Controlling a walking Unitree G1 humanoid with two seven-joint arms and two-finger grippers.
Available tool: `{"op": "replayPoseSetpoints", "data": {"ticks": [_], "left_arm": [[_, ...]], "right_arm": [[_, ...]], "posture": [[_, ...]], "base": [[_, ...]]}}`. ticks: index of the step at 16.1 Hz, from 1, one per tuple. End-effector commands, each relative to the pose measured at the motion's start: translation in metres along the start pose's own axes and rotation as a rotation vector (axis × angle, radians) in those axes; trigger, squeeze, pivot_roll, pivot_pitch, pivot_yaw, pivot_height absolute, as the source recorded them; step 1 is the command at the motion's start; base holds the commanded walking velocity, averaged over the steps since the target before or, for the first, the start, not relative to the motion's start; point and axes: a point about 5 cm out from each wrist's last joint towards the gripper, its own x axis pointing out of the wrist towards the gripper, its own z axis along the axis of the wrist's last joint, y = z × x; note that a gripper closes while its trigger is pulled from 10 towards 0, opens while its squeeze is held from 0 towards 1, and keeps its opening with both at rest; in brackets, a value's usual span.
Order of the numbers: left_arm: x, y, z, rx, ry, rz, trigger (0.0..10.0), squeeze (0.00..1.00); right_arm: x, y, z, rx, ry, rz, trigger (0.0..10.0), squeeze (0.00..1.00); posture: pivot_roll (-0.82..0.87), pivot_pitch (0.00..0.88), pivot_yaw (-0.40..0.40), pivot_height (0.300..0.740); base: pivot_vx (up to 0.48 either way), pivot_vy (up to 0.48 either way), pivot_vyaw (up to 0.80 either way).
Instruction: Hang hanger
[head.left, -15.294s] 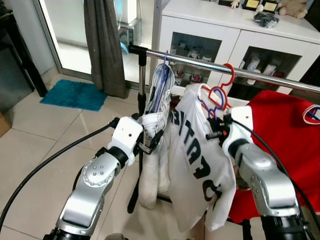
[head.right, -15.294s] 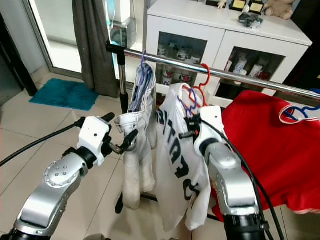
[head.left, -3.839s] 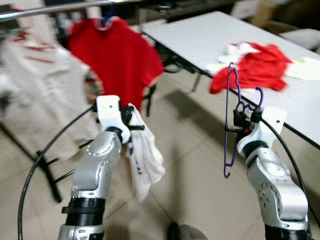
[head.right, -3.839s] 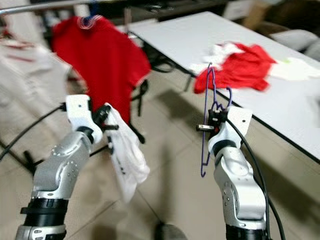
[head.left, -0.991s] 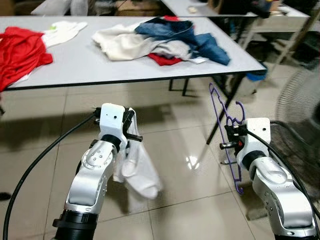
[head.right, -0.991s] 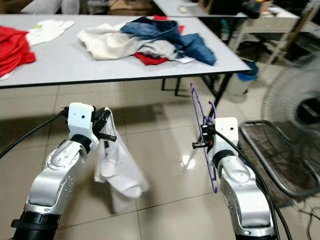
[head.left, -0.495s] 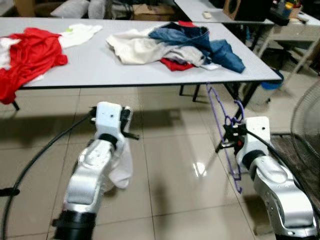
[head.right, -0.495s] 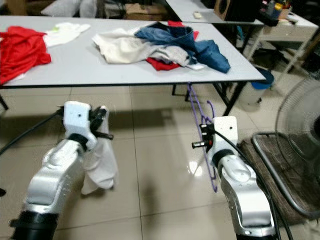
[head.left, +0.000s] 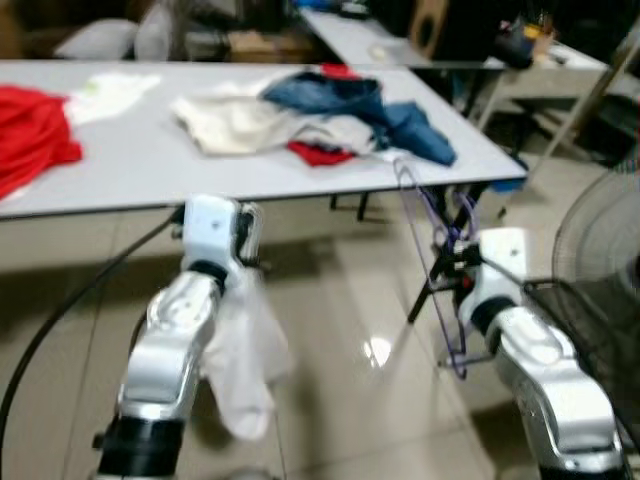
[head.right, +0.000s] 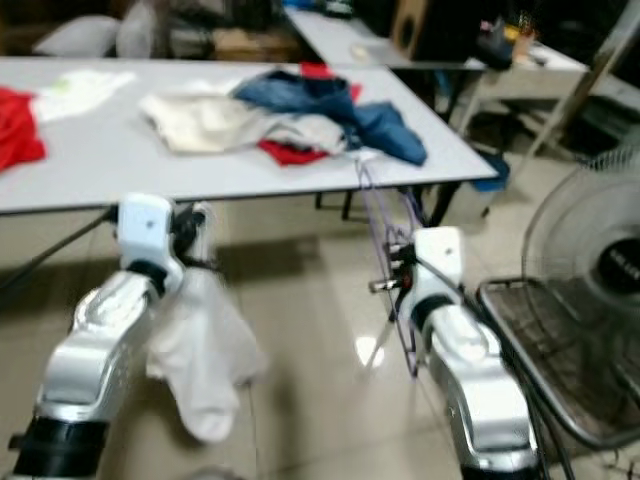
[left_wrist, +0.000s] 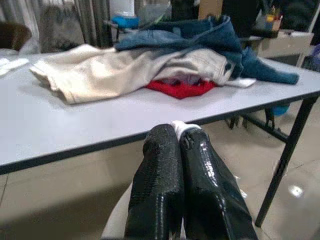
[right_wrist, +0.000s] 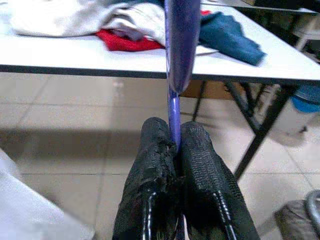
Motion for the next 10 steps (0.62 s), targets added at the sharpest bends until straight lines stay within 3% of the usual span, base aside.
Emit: {"op": "replayPoseSetpoints", "data": {"ticks": [1, 6, 9, 10], "left_arm": [[0.0027, -0.0132, 0.0088, -0.003, -0.038, -0.048, 10.0, 0.0], [0.0043, -0.0131, 0.0105, 0.004, -0.043, -0.047, 10.0, 0.0], [0.0047, -0.0137, 0.0107, 0.007, -0.044, -0.048, 10.0, 0.0], [0.005, -0.014, 0.011, 0.007, -0.045, -0.048, 10.0, 0.0]], "right_arm": [[-0.0024, -0.0113, -0.0012, -0.001, 0.005, -0.041, 10.0, 0.0], [-0.0011, -0.0111, 0.0012, -0.013, -0.008, -0.039, 10.0, 0.0], [-0.0016, -0.008, 0.0028, -0.1, -0.011, 0.0, 10.0, 0.0], [-0.0017, -0.0078, 0.0028, -0.105, -0.01, 0.001, 10.0, 0.0]], "posture": [[0.04, 0.0, -0.059, 0.74], [0.04, 0.0, -0.059, 0.74], [0.04, 0.0, -0.057, 0.74], [0.04, 0.0, -0.057, 0.74]], "base": [[0.401, 0.0, 0.0], [0.398, 0.0, 0.0], [0.4, 0.0, 0.0], [0.398, 0.0, 0.8]]}}
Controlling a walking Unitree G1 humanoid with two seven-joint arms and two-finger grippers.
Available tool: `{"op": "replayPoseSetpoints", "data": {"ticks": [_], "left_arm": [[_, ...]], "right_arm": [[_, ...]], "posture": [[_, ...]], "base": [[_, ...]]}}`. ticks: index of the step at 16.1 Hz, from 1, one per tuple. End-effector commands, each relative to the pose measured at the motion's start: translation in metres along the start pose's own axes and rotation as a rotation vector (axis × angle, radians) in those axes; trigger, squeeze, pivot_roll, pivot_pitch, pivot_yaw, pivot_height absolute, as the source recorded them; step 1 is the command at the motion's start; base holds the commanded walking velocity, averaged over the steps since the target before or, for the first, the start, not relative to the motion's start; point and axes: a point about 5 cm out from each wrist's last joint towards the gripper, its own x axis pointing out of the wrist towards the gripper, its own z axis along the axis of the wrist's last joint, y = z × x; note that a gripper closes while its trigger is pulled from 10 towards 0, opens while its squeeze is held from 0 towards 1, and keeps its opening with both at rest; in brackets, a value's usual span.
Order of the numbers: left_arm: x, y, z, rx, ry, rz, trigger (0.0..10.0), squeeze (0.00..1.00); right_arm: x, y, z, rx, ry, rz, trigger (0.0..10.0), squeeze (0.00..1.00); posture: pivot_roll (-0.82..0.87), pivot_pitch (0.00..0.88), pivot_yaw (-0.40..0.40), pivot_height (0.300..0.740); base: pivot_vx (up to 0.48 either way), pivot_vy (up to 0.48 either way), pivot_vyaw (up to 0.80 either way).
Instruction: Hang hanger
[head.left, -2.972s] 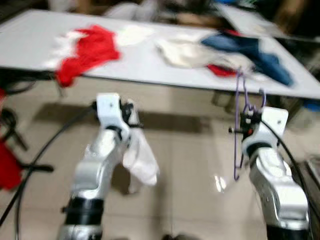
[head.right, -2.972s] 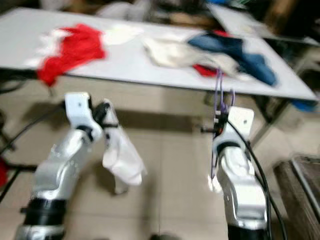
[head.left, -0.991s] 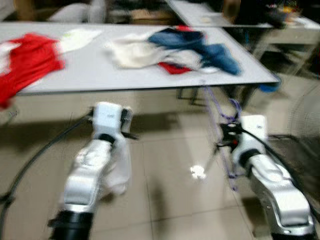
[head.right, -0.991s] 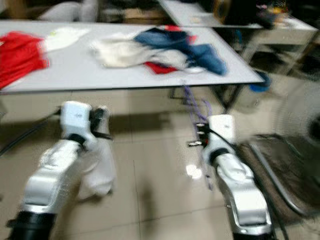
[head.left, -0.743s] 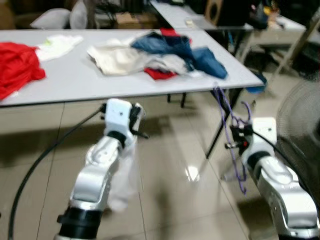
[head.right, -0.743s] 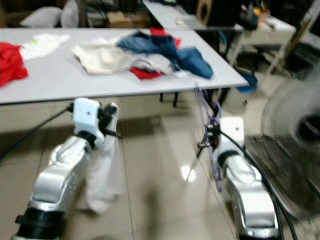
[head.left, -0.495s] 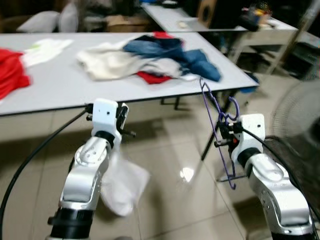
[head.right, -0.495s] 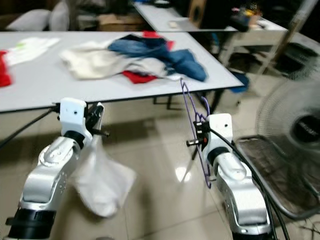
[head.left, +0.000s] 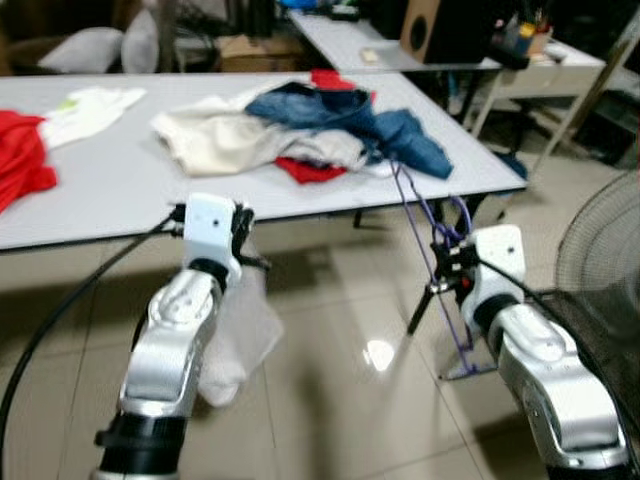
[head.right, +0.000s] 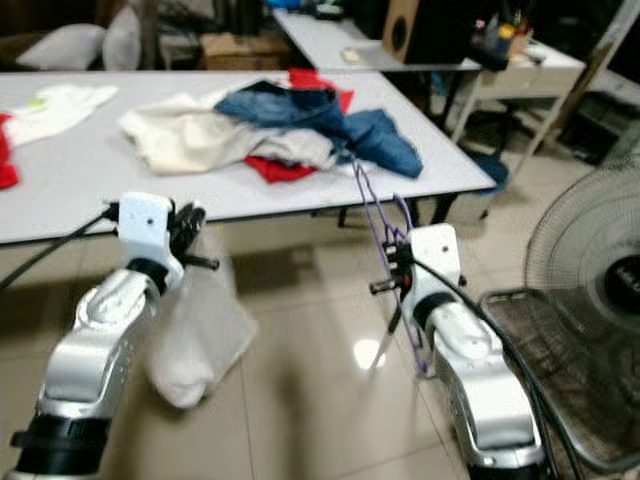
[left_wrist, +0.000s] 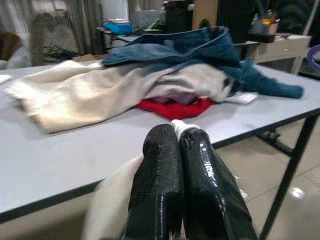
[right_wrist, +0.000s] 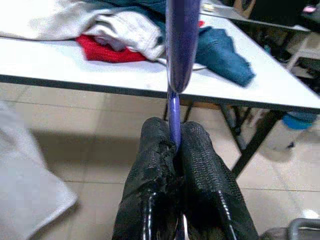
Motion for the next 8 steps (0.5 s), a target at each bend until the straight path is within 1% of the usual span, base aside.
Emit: {"op": "replayPoseSetpoints", "data": {"ticks": [1, 3, 4, 5, 6, 8], "left_arm": [[0.003, -0.01, 0.006, 0.0, -0.026, -0.038, 10.0, 0.0], [0.004, -0.011, 0.007, -0.001, -0.031, -0.04, 10.0, 0.0], [0.006, -0.011, 0.01, 0.018, -0.042, -0.048, 10.0, 0.0], [0.009, -0.011, 0.013, 0.039, -0.053, -0.059, 10.0, 0.0], [0.014, -0.011, 0.016, 0.045, -0.065, -0.069, 10.0, 0.0], [0.024, -0.009, 0.028, 0.041, -0.095, -0.078, 10.0, 0.0]], "right_arm": [[-0.001, -0.008, 0.001, -0.014, -0.005, -0.026, 10.0, 0.0], [-0.002, -0.012, 0.003, 0.013, -0.022, -0.042, 10.0, 0.0], [-0.003, -0.016, 0.005, -0.004, -0.028, -0.015, 10.0, 0.0], [-0.005, -0.019, 0.007, -0.039, -0.042, 0.043, 10.0, 0.0], [-0.011, -0.02, 0.01, -0.081, -0.066, 0.131, 10.0, 0.0], [-0.023, -0.024, 0.017, -0.137, -0.089, 0.29, 10.0, 0.0]], "posture": [[0.04, 0.0, -0.06, 0.74], [0.04, 0.0, -0.06, 0.74], [0.03, 0.0, -0.064, 0.74], [0.04, 0.0, -0.068, 0.74], [0.03, 0.0, -0.064, 0.74], [0.03, 0.0, -0.059, 0.74]], "base": [[0.398, 0.0, 0.8], [0.399, 0.0, 0.0], [0.398, 0.0, 0.0], [0.398, 0.0, 0.0], [0.394, 0.0, 0.0], [0.398, 0.0, 0.0]]}}
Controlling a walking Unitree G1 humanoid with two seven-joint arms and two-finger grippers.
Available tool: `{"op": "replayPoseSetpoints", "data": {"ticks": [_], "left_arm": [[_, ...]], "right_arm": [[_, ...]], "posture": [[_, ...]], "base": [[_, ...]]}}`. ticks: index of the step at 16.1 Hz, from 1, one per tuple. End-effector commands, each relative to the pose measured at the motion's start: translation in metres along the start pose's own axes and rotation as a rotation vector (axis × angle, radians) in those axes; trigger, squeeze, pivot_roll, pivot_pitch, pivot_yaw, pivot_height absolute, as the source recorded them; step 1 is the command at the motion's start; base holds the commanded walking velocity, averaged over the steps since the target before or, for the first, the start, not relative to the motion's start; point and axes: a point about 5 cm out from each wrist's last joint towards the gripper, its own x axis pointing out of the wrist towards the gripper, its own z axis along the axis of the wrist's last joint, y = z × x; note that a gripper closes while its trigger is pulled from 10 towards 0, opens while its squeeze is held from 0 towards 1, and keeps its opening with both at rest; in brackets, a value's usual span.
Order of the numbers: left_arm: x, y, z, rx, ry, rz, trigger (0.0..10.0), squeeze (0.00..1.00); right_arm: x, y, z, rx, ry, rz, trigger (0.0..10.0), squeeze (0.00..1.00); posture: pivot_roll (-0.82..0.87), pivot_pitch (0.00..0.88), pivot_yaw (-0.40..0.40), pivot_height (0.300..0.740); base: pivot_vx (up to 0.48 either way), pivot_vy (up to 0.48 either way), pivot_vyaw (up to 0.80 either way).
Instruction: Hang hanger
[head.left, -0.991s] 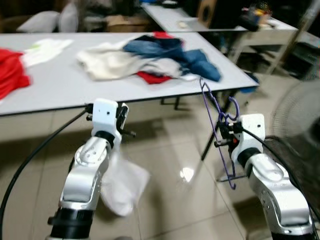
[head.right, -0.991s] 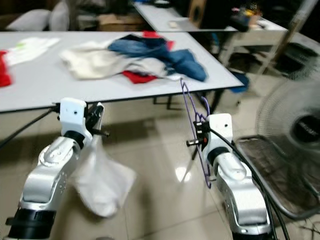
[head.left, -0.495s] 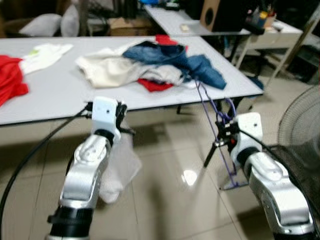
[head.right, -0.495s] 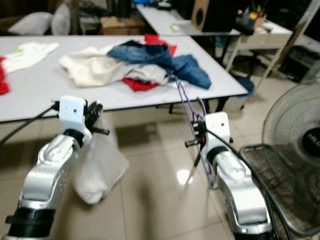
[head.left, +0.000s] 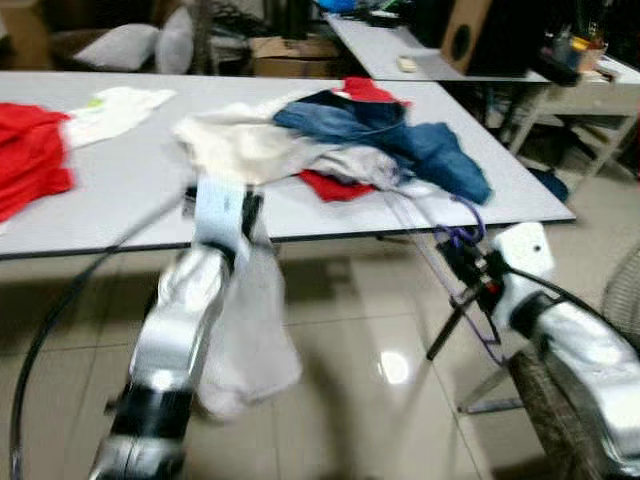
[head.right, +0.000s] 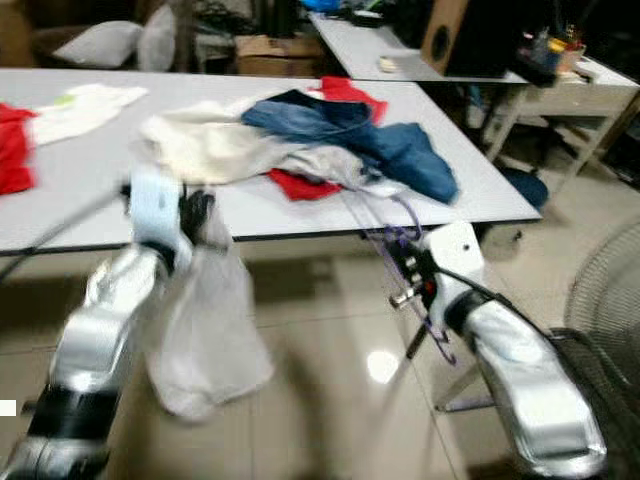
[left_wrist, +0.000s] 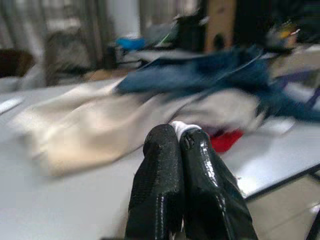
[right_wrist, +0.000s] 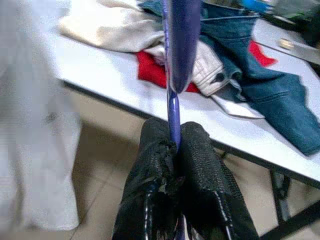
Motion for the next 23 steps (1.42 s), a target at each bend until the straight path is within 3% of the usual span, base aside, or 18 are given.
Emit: {"op": "replayPoseSetpoints", "data": {"ticks": [1, 6, 9, 11, 14, 15, 18, 21, 23], "left_arm": [[0.01, 0.001, 0.019, 0.019, -0.068, -0.038, 10.0, 0.0], [0.041, 0.004, 0.051, 0.066, -0.122, -0.136, 10.0, 0.0], [0.053, -0.001, 0.086, 0.082, -0.2, -0.224, 10.0, 0.0], [0.054, 0.001, 0.1, 0.083, -0.236, -0.249, 10.0, 0.0], [0.039, 0.02, 0.135, 0.111, -0.326, -0.269, 10.0, 0.0], [0.036, 0.022, 0.138, 0.112, -0.334, -0.271, 10.0, 0.0], [0.019, 0.018, 0.143, 0.121, -0.355, -0.32, 10.0, 0.0], [0.012, 0.014, 0.151, 0.11, -0.384, -0.335, 10.0, 0.0], [0.003, 0.014, 0.168, 0.096, -0.429, -0.354, 10.0, 0.0]], "right_arm": [[-0.008, 0.003, 0.017, -0.046, -0.062, 0.133, 10.0, 0.0], [-0.043, 0.016, 0.013, -0.111, 0.047, 0.525, 10.0, 0.0], [-0.036, 0.015, 0.018, -0.148, 0.049, 0.595, 10.0, 0.0], [-0.032, 0.014, 0.021, -0.178, 0.046, 0.629, 10.0, 0.0], [-0.021, -0.002, 0.024, -0.275, 0.084, 0.649, 10.0, 0.0], [-0.02, -0.005, 0.024, -0.279, 0.084, 0.649, 10.0, 0.0], [0.0, -0.017, 0.036, -0.344, 0.049, 0.674, 10.0, 0.0], [0.018, -0.029, 0.048, -0.407, 0.02, 0.651, 10.0, 0.0], [0.045, -0.059, 0.081, -0.514, -0.048, 0.493, 10.0, 0.0]], "posture": [[0.03, 0.0, -0.057, 0.74], [0.03, 0.0, -0.061, 0.74], [0.03, 0.0, -0.057, 0.74], [0.03, 0.0, -0.057, 0.74], [0.04, 0.0, -0.081, 0.74], [0.05, 0.0, -0.087, 0.74], [0.08, 0.0, -0.123, 0.74], [0.09, 0.0, -0.139, 0.74], [0.11, 0.0, -0.15, 0.74]], "base": [[0.398, 0.0, 0.0], [0.398, 0.0, 0.0], [0.394, 0.0, 0.0], [0.396, 0.0, 0.0], [0.396, 0.0, 0.0], [0.398, 0.0, 0.0], [0.394, 0.0, 0.0], [0.393, 0.0, 0.0], [0.392, 0.0, 0.0]]}}
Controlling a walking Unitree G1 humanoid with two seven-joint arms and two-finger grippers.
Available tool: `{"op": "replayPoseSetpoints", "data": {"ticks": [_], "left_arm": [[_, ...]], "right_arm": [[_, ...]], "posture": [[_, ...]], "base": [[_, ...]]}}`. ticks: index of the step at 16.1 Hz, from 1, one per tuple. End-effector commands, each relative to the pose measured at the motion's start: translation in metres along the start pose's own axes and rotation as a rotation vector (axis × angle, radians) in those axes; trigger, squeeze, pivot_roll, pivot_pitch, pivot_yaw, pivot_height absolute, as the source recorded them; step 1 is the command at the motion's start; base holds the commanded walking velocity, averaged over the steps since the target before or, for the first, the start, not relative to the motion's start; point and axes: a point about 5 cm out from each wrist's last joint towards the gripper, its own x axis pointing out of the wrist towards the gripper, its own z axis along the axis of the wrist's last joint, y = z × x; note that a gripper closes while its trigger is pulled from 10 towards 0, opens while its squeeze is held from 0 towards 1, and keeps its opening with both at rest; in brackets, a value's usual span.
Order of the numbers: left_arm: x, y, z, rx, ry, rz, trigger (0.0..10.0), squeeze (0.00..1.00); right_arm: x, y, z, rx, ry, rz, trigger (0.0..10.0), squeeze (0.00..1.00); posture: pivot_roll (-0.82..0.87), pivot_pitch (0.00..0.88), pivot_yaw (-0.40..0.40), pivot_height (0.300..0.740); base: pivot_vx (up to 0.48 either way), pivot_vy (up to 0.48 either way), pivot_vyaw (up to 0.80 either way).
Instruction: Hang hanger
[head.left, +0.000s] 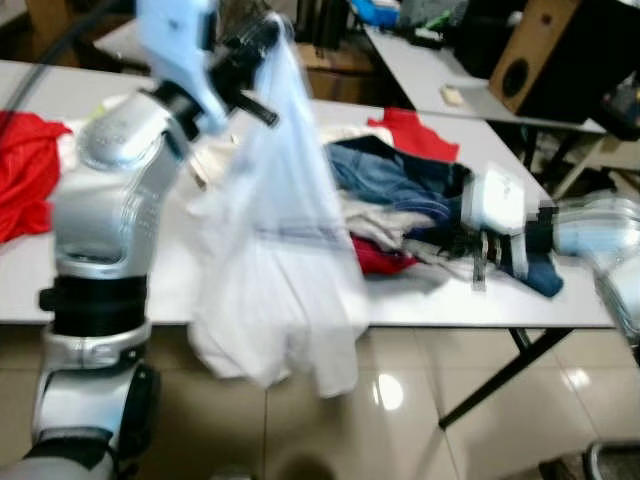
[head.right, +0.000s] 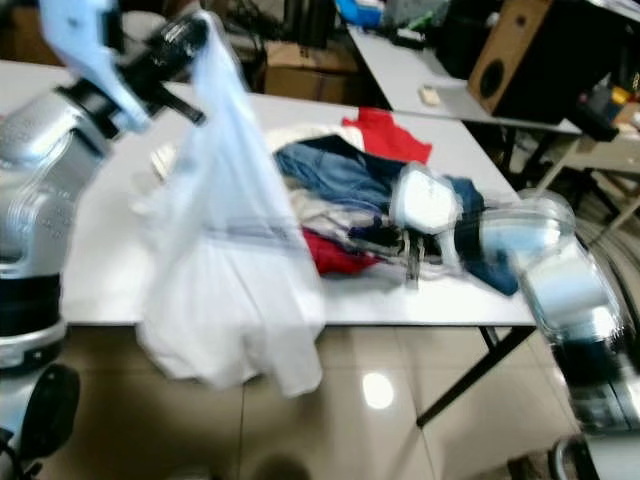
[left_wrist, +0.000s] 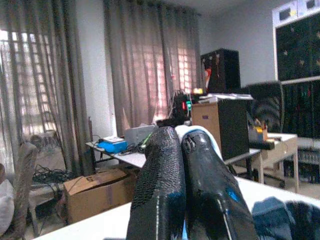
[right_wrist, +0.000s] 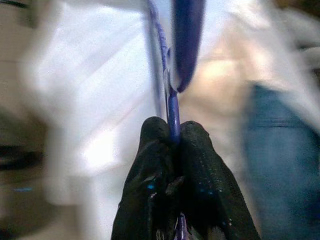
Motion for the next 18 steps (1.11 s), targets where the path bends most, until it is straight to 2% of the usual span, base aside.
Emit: {"op": "replayPoseSetpoints", "data": {"ticks": [1, 2, 3, 4, 5, 6, 7, 9, 10, 11, 12, 13, 14, 15, 17, 18], "left_arm": [[0.01, -0.016, 0.026, -0.001, -0.093, -0.081, 10.0, 0.0], [0.01, -0.014, 0.038, -0.004, -0.135, -0.07, 10.0, 0.0], [0.01, -0.013, 0.043, 0.002, -0.145, -0.067, 10.0, 0.0], [0.01, -0.009, 0.053, 0.028, -0.169, -0.058, 10.0, 0.0], [0.009, -0.009, 0.055, 0.028, -0.173, -0.055, 10.0, 0.0], [0.007, -0.005, 0.059, 0.026, -0.178, -0.033, 10.0, 0.0], [0.004, -0.004, 0.056, 0.018, -0.16, -0.016, 10.0, 0.0], [0.003, -0.005, 0.049, 0.008, -0.132, -0.005, 10.0, 0.0], [0.002, -0.008, 0.038, -0.023, -0.092, 0.003, 10.0, 0.0], [0.0, -0.02, 0.015, -0.048, -0.014, -0.014, 10.0, 0.0], [-0.003, -0.035, -0.008, -0.068, 0.055, -0.035, 10.0, 0.0], [-0.006, -0.044, -0.021, -0.087, 0.103, -0.051, 10.0, 0.0], [-0.013, -0.059, -0.045, -0.096, 0.228, -0.08, 10.0, 0.0], [-0.022, -0.065, -0.063, -0.046, 0.338, -0.091, 10.0, 0.0], [-0.03, -0.066, -0.081, 0.011, 0.449, -0.097, 10.0, 0.0], [-0.033, -0.066, -0.087, 0.007, 0.482, -0.094, 10.0, 0.0]], "right_arm": [[-0.017, -0.042, 0.007, -0.062, 0.038, -0.244, 10.0, 0.0], [-0.029, -0.093, 0.04, -0.099, -0.046, -0.565, 10.0, 0.0], [-0.035, -0.105, 0.052, -0.114, -0.08, -0.654, 10.0, 0.0], [-0.054, -0.126, 0.075, -0.144, -0.139, -0.826, 10.0, 0.0], [-0.058, -0.129, 0.079, -0.17, -0.145, -0.858, 10.0, 0.0], [-0.067, -0.135, 0.088, -0.196, -0.209, -0.933, 10.0, 0.0], [-0.059, -0.129, 0.077, -0.177, -0.214, -0.864, 10.0, 0.0], [-0.047, -0.118, 0.06, -0.163, -0.19, -0.749, 10.0, 0.0], [-0.037, -0.104, 0.043, -0.152, -0.168, -0.657, 10.0, 0.0], [-0.029, -0.078, 0.018, -0.12, -0.127, -0.519, 10.0, 0.0], [-0.024, -0.044, -0.006, -0.047, -0.074, -0.361, 10.0, 0.0], [-0.025, -0.021, -0.015, -0.047, -0.055, -0.252, 10.0, 0.0], [-0.035, 0.022, -0.022, -0.028, -0.029, -0.055, 10.0, 0.0], [-0.045, 0.043, -0.023, 0.016, -0.016, 0.025, 10.0, 0.0], [-0.058, 0.052, -0.02, 0.043, -0.007, 0.042, 10.0, 0.0], [-0.063, 0.054, -0.019, 0.056, -0.001, 0.04, 10.0, 0.0]], "posture": [[0.11, 0.0, -0.157, 0.74], [0.12, 0.0, -0.166, 0.74], [0.12, 0.0, -0.169, 0.74], [0.13, 0.0, -0.174, 0.74], [0.13, 0.0, -0.174, 0.74], [0.13, 0.0, -0.174, 0.74], [0.12, 0.0, -0.166, 0.74], [0.12, 0.0, -0.161, 0.74], [0.11, 0.0, -0.147, 0.74], [0.11, 0.0, -0.143, 0.74], [0.1, 0.0, -0.135, 0.74], [0.1, 0.0, -0.124, 0.74], [0.08, 0.0, -0.103, 0.74], [0.06, 0.0, -0.082, 0.74], [0.05, 0.0, -0.071, 0.74], [0.05, 0.0, -0.07, 0.74]], "base": [[0.394, 0.0, 0.0], [0.398, 0.0, 0.0], [0.398, 0.0, 0.0], [0.398, 0.0, 0.0], [0.398, 0.0, 0.0], [0.394, 0.0, 0.0], [0.394, 0.0, 0.0], [0.394, 0.0, 0.0], [0.352, 0.0, 0.0], [0.0, 0.0, 0.0], [0.0, 0.0, 0.0], [0.0, 0.0, 0.0], [0.0, 0.0, 0.0], [0.0, 0.0, 0.0], [0.0, 0.0, 0.0], [0.0, 0.0, 0.0]]}}
